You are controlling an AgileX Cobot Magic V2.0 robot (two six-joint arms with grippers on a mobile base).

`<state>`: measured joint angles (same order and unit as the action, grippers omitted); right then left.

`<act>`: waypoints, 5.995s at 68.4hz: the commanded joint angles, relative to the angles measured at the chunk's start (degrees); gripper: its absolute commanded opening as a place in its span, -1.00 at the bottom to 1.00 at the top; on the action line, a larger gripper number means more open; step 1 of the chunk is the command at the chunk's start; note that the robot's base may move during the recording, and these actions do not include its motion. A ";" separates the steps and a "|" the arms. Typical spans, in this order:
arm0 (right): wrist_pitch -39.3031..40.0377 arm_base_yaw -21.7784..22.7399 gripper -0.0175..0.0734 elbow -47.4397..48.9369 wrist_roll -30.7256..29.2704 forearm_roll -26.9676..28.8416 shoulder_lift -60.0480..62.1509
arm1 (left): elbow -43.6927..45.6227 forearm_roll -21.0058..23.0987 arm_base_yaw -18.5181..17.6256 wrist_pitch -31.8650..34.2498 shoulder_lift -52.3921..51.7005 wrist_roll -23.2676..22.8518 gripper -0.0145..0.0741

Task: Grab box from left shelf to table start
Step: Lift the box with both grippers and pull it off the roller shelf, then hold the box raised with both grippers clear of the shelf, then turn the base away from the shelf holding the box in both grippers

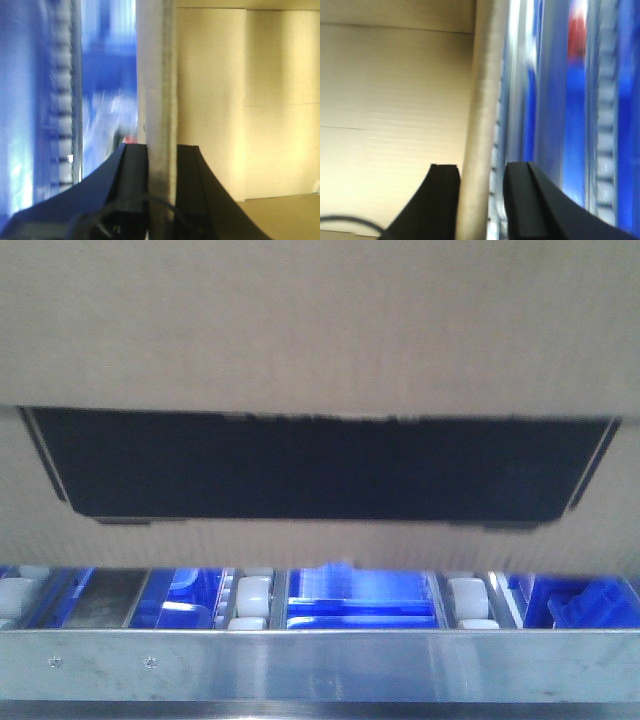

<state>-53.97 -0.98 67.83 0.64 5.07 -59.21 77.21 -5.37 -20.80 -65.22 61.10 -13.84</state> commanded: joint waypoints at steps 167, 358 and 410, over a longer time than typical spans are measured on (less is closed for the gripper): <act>7.48 0.51 -0.50 -8.10 -3.81 9.59 40.78 | -1.03 1.63 0.18 -5.10 -36.32 1.89 -0.87; 7.48 0.51 -0.50 -8.10 -3.81 9.59 40.78 | -1.03 1.73 0.18 -5.10 -36.32 1.89 -0.87; 7.48 0.51 -0.50 -8.10 -3.81 9.59 40.78 | -1.03 1.73 0.18 -5.10 -36.32 1.89 -0.87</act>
<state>-54.93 -0.98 58.06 -2.37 19.41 -17.43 73.89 -2.53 -20.52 -72.11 24.50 -10.69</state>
